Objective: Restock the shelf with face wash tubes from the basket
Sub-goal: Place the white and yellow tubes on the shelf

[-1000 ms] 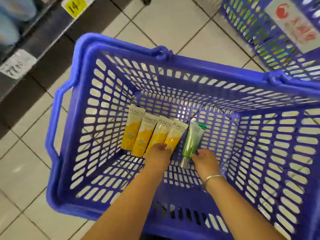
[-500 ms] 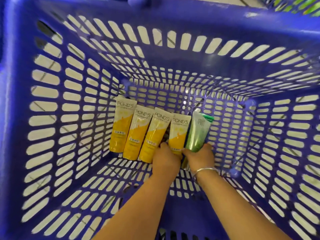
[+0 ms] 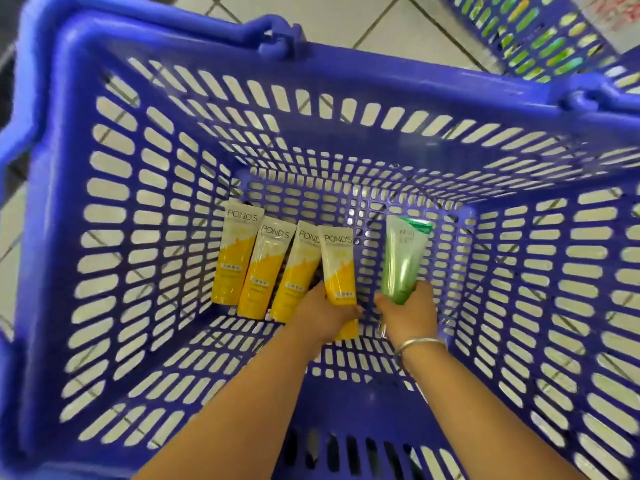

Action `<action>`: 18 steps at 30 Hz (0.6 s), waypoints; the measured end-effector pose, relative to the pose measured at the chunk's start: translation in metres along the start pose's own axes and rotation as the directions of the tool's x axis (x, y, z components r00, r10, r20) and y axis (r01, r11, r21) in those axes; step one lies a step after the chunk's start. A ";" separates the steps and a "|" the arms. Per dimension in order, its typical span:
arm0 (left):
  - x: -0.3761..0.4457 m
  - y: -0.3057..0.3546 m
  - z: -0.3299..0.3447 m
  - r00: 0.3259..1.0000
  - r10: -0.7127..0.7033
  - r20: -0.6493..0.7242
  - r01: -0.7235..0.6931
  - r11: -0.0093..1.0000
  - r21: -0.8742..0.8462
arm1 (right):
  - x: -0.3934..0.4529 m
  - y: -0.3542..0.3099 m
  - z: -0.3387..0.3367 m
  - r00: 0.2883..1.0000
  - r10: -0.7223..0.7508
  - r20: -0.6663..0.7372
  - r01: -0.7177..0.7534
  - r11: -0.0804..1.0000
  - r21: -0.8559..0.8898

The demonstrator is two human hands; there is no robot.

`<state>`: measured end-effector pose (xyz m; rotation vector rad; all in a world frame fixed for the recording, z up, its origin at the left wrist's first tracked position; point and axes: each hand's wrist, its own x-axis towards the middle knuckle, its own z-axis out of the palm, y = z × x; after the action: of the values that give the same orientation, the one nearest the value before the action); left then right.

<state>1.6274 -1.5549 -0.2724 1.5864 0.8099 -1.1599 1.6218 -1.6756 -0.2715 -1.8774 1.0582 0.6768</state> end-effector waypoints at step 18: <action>-0.304 0.053 -0.123 0.919 0.309 -0.244 -0.388 0.818 -0.424 | -0.258 -0.154 -0.086 0.911 -0.362 0.197 0.318 0.922 0.222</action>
<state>1.6129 -1.4444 0.0406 1.3561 0.7880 -0.5175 1.6316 -1.6037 0.0328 -1.7129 0.5974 0.5558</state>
